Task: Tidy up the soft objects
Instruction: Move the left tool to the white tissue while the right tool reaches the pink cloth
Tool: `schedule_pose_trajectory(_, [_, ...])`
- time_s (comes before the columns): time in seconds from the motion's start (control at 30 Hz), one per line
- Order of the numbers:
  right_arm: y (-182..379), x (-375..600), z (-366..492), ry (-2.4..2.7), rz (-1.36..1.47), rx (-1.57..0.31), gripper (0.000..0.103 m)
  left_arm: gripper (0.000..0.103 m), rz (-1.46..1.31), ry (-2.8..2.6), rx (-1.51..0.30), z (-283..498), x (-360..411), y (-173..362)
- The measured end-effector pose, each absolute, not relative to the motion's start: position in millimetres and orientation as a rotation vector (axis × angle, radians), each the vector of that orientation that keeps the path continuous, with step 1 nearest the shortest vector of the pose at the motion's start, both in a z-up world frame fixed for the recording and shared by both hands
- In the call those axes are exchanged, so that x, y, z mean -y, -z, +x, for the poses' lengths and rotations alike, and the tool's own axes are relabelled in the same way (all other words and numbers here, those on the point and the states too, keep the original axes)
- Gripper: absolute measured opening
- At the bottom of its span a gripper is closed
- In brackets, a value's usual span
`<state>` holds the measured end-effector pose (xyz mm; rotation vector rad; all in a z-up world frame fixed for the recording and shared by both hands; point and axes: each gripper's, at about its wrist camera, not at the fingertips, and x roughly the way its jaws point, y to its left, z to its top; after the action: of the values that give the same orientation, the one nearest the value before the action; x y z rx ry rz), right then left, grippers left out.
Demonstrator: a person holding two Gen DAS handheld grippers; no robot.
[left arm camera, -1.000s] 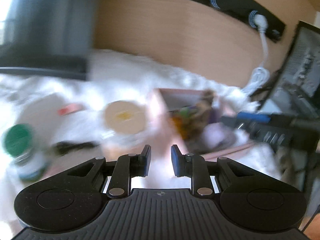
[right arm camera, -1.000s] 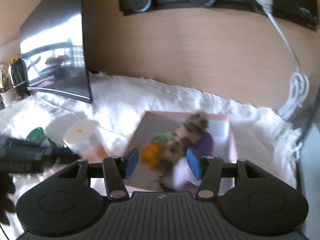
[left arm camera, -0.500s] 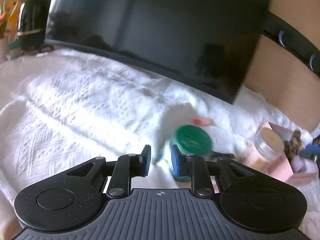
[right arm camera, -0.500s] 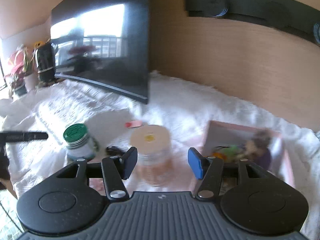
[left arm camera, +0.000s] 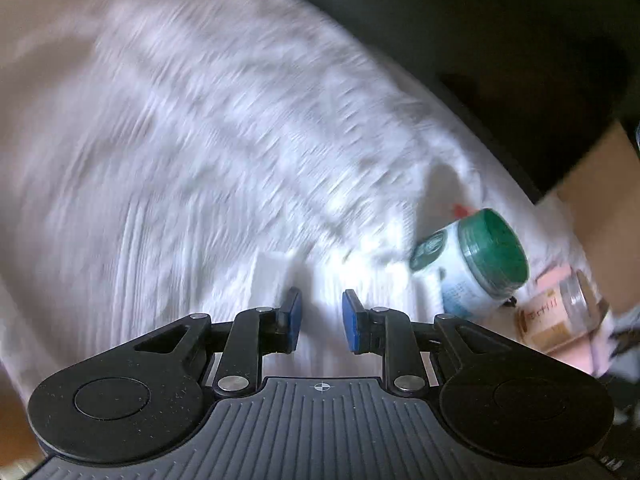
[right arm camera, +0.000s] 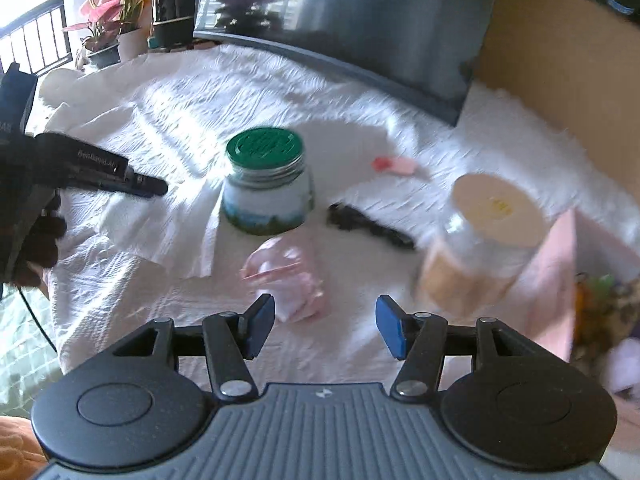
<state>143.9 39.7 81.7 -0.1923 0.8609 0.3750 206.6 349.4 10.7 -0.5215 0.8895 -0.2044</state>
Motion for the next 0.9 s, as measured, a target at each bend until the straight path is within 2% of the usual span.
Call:
schedule_pose_trajectory(0.1, [-74, -45, 141, -0.386, -0.207, -0.88, 0.056, 0.025, -0.675, 0.302, -0.868, 204, -349, -9])
schedule_pose_trajectory(0.17, [-71, -45, 139, -0.392, -0.205, -0.892, 0.056, 0.025, -0.654, 0.391, -0.852, 203, -331, -15])
schedule_pose_trajectory(0.27, [-66, -46, 137, -0.389, -0.212, -0.901, 0.056, 0.025, -0.436, 0.441, -0.855, 200, -289, -26])
schedule_pose_trajectory(0.43, [-61, -45, 132, -0.38, -0.24, -0.905, 0.056, 0.025, 0.13, 0.225, -0.761, 180, -227, -30])
schedule_pose_trajectory(0.6, [-61, -42, 129, -0.382, -0.243, -0.9, 0.056, 0.034, 0.271, 0.056, -0.72, 169, -249, -28])
schedule_pose_trajectory(0.73, [-60, -42, 130, -0.389, -0.237, -0.899, 0.056, 0.031, 0.167, -0.078, -0.731, 172, -294, -33])
schedule_pose_trajectory(0.9, [-58, -46, 129, -0.412, -0.236, -0.901, 0.056, 0.031, -0.496, 0.023, -0.788, 177, -363, -21])
